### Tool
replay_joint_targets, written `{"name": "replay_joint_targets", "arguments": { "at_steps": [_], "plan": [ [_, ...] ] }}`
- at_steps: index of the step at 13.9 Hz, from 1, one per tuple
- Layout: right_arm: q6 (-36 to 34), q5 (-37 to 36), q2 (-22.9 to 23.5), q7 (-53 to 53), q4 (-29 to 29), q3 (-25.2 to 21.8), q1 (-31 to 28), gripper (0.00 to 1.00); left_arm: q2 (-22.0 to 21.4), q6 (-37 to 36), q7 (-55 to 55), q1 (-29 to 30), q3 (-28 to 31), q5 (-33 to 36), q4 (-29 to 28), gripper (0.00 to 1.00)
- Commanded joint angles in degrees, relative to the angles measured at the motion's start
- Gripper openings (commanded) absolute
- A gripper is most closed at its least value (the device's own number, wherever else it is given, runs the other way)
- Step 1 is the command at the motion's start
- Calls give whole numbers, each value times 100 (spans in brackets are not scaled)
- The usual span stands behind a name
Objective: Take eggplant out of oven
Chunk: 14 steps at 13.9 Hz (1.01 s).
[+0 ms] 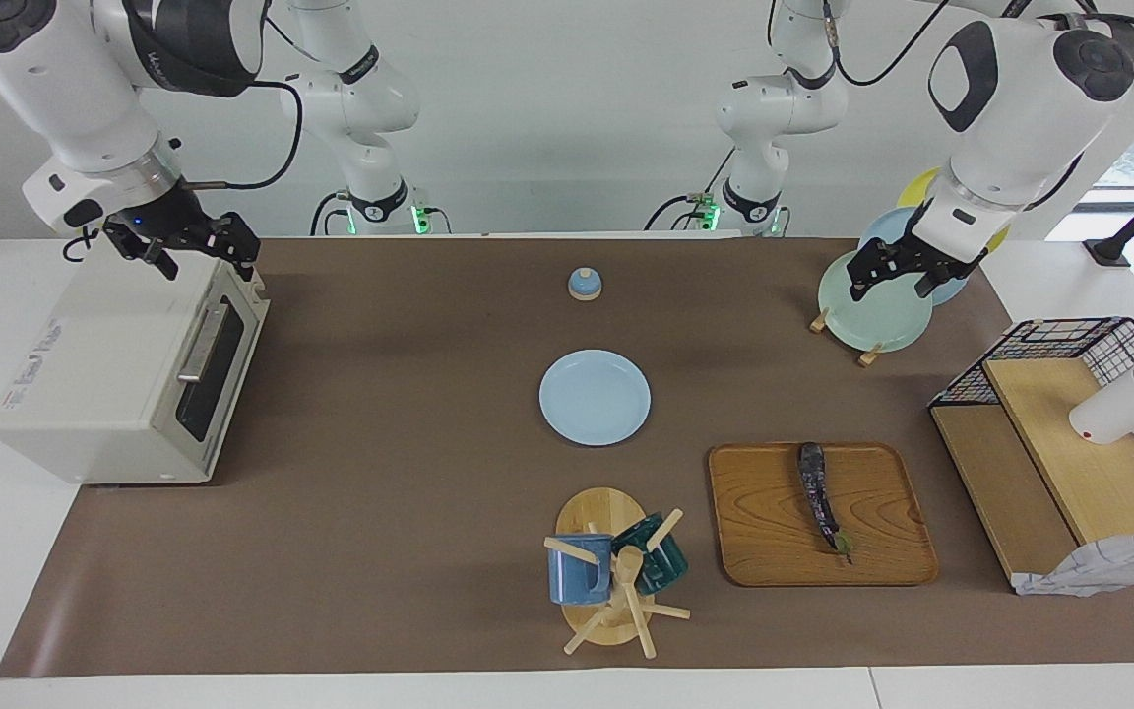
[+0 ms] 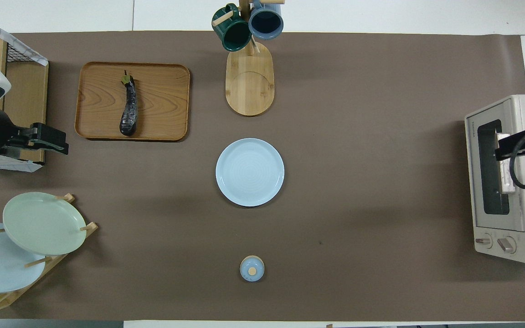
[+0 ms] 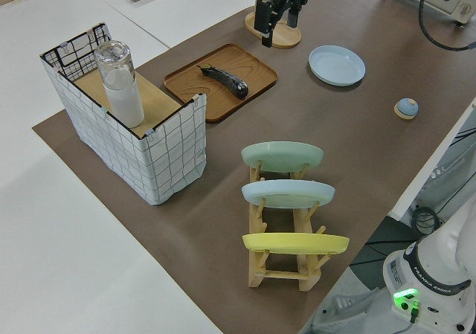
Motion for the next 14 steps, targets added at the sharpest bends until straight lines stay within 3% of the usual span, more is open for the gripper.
{"name": "replay_joint_targets", "arguments": {
  "at_steps": [1, 14],
  "plan": [
    [46, 91, -58, -33, 2, 45, -44, 100, -45, -93, -9, 64, -80, 4, 26, 100],
    [46, 91, -58, -33, 20, 45, -44, 100, -71, -374, 70, 134, -80, 4, 264, 100]
  ]
}}
